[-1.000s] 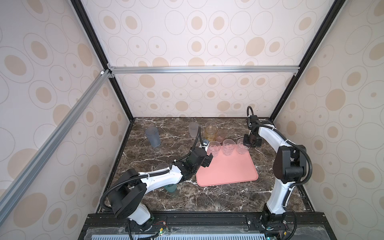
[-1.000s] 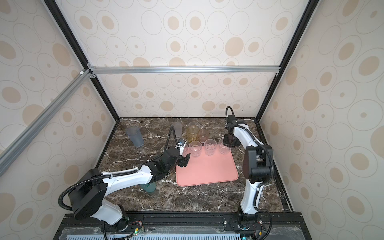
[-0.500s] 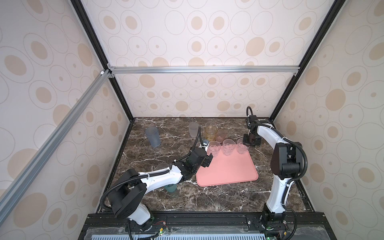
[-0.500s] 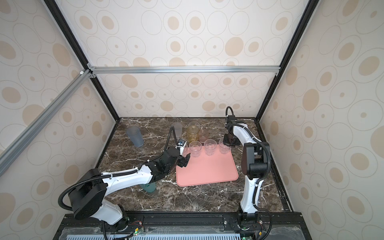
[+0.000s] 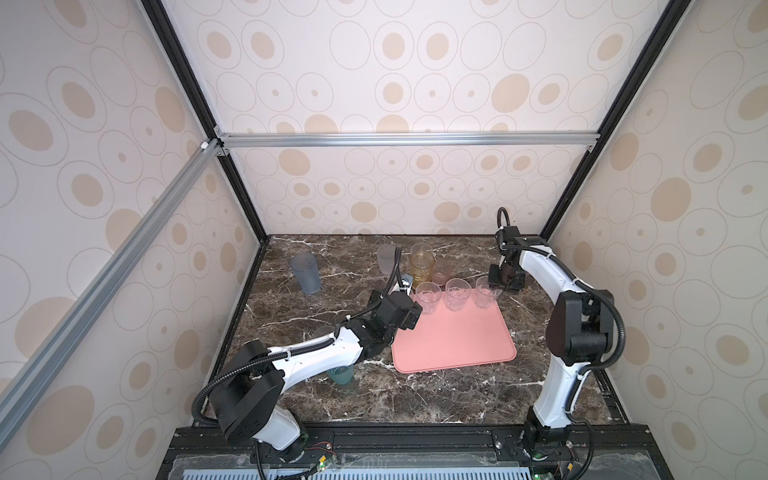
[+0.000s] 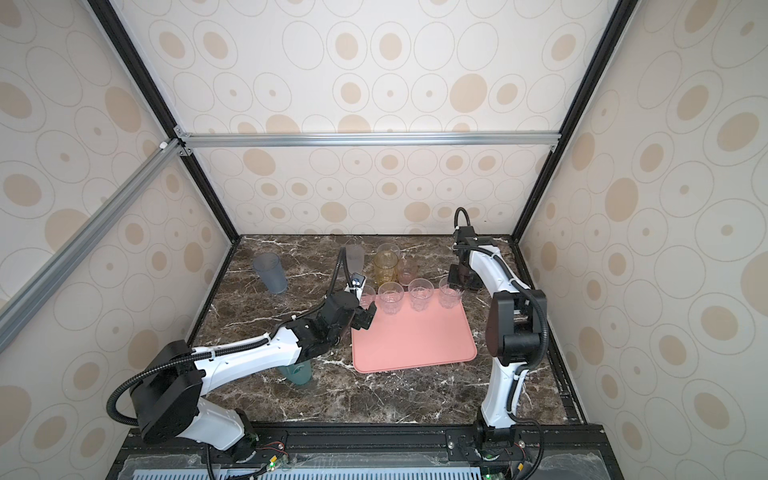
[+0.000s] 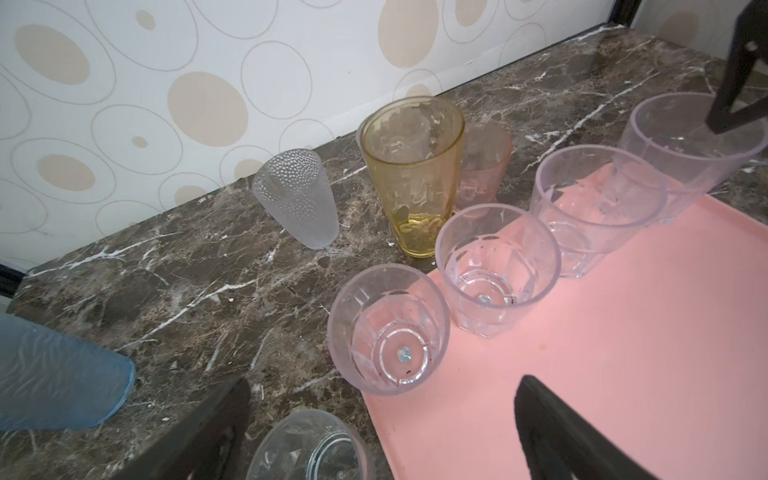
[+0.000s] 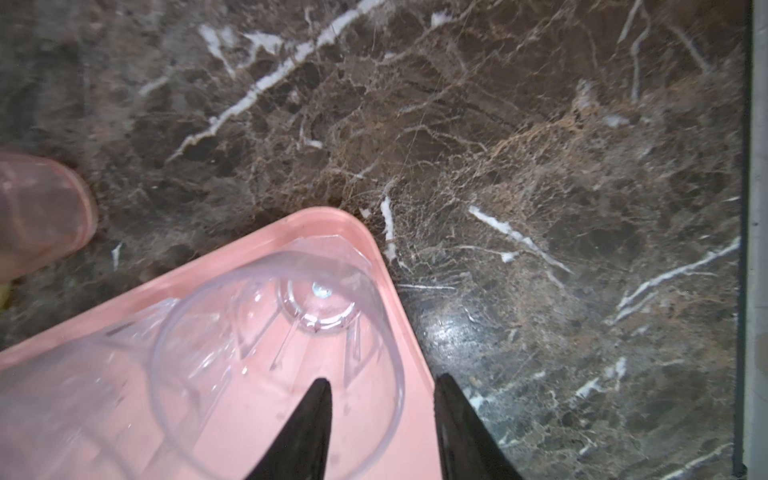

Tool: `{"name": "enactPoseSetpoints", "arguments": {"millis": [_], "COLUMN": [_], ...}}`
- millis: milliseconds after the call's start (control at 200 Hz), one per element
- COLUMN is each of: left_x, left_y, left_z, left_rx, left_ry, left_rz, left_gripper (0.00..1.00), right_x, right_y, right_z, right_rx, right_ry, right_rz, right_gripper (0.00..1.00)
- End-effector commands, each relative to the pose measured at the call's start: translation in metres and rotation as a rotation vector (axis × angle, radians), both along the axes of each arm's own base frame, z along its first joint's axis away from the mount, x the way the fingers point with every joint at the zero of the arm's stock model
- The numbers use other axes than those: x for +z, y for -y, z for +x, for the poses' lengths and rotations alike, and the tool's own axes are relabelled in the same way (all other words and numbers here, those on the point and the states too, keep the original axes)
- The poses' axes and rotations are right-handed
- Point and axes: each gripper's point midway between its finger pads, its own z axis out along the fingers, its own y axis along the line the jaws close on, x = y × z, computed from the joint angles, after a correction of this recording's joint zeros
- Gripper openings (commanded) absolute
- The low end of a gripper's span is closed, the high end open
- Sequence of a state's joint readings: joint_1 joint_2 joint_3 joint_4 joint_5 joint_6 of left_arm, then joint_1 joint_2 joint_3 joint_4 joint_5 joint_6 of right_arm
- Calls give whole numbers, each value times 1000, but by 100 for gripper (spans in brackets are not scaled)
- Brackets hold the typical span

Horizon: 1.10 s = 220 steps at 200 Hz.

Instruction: Place the glasses into the tray

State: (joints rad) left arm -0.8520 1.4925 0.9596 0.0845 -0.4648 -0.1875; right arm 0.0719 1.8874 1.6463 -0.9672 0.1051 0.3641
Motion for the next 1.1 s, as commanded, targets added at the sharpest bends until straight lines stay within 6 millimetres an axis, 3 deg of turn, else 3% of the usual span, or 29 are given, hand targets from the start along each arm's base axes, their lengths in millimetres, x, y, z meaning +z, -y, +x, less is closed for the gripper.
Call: {"name": "enactPoseSetpoints", "arguments": {"millis": [0, 210, 385, 495, 575, 780, 1095], "left_x": [33, 39, 38, 39, 40, 24, -9], "left_y": [-21, -62, -113, -142, -149, -167, -224], "left_z": [11, 25, 32, 33, 32, 23, -22], "left_rx": [42, 122, 267, 348, 340, 322, 527], "left_ry": [3, -59, -112, -142, -156, -265, -348], "left_rz": [-34, 1, 2, -84, -126, -182, -197], "left_gripper": [99, 99, 99, 99, 99, 98, 78], "right_x": [30, 50, 57, 53, 48, 33, 34], "right_y": [-7, -52, -95, -140, -170, -232, -297], "right_z": [-19, -34, -46, -55, -61, -78, -94], "right_rx": [-22, -17, 32, 93, 140, 199, 372], "right_ry": [45, 147, 154, 138, 130, 102, 97], "right_rz": [62, 241, 215, 249, 272, 333, 360], "right_gripper": [47, 49, 51, 52, 51, 50, 48]}}
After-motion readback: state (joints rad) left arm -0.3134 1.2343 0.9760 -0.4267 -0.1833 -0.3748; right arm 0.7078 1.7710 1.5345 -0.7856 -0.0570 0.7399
